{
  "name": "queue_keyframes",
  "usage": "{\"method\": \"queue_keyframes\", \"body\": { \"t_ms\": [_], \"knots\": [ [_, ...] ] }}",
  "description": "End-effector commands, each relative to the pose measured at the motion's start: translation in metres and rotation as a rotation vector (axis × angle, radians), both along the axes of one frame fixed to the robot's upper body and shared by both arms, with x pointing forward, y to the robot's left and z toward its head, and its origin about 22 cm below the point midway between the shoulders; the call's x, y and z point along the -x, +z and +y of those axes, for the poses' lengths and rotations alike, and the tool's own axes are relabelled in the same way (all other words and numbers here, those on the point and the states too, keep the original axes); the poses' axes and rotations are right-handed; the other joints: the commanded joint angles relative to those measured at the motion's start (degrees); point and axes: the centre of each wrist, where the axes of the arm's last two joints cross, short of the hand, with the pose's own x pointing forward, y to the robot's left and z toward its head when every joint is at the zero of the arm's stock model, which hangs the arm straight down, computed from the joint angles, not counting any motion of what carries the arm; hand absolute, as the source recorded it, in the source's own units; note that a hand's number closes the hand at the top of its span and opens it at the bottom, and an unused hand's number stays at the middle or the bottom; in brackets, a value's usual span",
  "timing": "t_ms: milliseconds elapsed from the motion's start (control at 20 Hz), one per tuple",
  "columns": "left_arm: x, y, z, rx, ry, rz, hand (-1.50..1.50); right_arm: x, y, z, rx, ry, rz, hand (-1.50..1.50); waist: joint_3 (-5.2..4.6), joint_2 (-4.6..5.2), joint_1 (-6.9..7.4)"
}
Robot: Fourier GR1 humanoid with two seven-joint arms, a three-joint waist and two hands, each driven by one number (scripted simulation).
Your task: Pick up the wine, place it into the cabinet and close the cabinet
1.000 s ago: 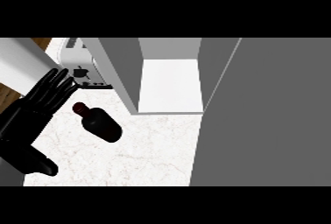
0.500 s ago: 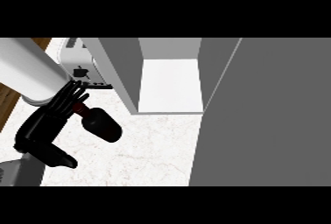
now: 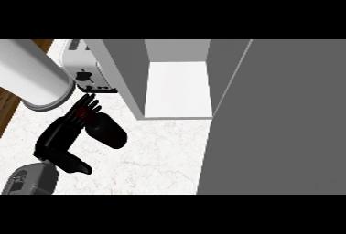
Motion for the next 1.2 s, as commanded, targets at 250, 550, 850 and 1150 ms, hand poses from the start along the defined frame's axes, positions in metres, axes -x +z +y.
{"method": "queue_keyframes", "body": {
  "t_ms": [250,550,850,1150],
  "knots": [
    [0.003,-0.034,0.006,-0.021,0.009,0.031,-1.5,0.022,-0.006,-0.004,-0.02,0.076,0.01,-1.5,0.03,0.02,0.31],
    [-0.018,-0.054,0.002,0.016,-0.003,0.07,-1.5,0.028,0.006,-0.003,-0.02,0.071,0.001,-1.5,-0.06,0.1,-0.64],
    [-0.011,-0.07,0.009,0.074,0.006,0.118,-1.5,0.023,0.012,0.001,-0.012,0.092,0.018,-1.5,-0.1,0.09,-0.72],
    [-0.022,-0.076,-0.01,0.064,-0.016,0.106,-1.5,0.032,0.002,-0.009,-0.006,0.073,-0.003,-1.5,-0.06,0.2,-1.15]
  ]
}}
